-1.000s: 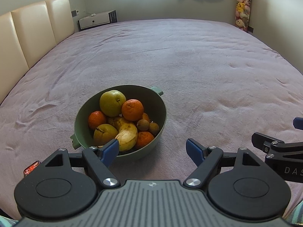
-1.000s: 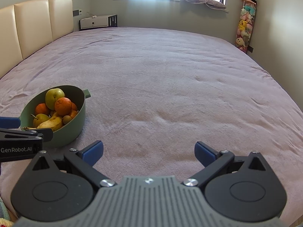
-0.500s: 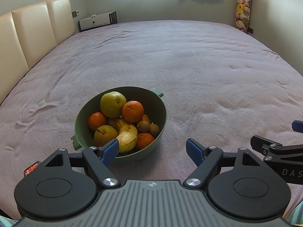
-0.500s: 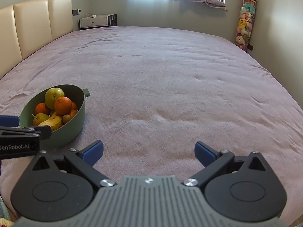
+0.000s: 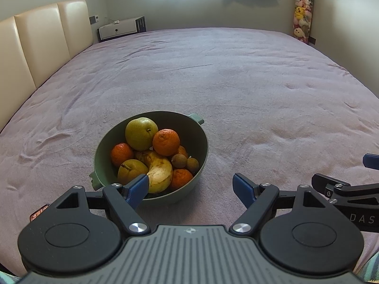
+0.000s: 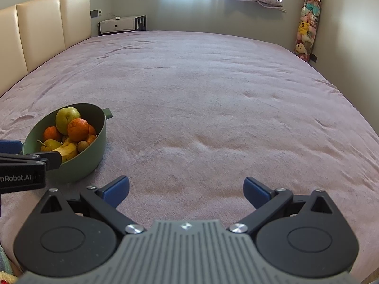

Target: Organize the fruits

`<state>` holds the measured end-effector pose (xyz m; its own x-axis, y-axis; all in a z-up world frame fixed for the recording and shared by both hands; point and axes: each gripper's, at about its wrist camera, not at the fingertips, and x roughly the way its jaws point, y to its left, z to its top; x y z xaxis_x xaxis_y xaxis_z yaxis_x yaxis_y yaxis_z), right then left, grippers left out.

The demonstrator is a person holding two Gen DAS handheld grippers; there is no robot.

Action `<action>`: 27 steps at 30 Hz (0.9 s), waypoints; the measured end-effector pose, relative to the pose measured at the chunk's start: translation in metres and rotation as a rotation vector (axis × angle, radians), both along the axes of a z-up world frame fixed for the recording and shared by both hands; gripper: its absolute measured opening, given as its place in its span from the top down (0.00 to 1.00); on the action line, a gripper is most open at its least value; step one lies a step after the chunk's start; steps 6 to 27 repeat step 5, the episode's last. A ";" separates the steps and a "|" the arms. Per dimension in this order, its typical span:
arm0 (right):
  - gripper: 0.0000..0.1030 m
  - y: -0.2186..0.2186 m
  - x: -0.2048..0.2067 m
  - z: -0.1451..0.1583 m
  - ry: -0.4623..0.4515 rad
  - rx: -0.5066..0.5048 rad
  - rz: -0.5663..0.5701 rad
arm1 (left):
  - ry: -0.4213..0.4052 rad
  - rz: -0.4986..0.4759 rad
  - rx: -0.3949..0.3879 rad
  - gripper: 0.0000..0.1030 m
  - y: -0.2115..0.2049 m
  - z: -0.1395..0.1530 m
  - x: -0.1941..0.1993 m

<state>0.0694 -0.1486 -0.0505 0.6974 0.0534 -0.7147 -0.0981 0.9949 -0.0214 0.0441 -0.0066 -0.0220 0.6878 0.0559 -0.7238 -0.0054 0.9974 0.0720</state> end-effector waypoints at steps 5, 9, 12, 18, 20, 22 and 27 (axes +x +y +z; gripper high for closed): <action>0.04 0.000 0.000 0.000 0.002 0.000 -0.001 | -0.011 0.010 -0.008 0.09 0.002 0.001 0.000; 0.04 0.000 0.000 0.000 0.002 0.000 -0.001 | -0.011 0.010 -0.008 0.09 0.002 0.001 0.000; 0.04 0.000 0.000 0.000 0.002 0.000 -0.001 | -0.011 0.010 -0.008 0.09 0.002 0.001 0.000; 0.04 0.000 0.000 0.000 0.002 0.000 -0.001 | -0.011 0.010 -0.008 0.09 0.002 0.001 0.000; 0.04 0.000 0.000 0.000 0.002 0.000 -0.001 | -0.011 0.010 -0.008 0.09 0.002 0.001 0.000; 0.04 0.000 0.000 0.000 0.002 0.000 -0.001 | -0.011 0.010 -0.008 0.09 0.002 0.001 0.000; 0.04 0.000 0.000 0.000 0.002 0.000 -0.001 | -0.011 0.010 -0.008 0.09 0.002 0.001 0.000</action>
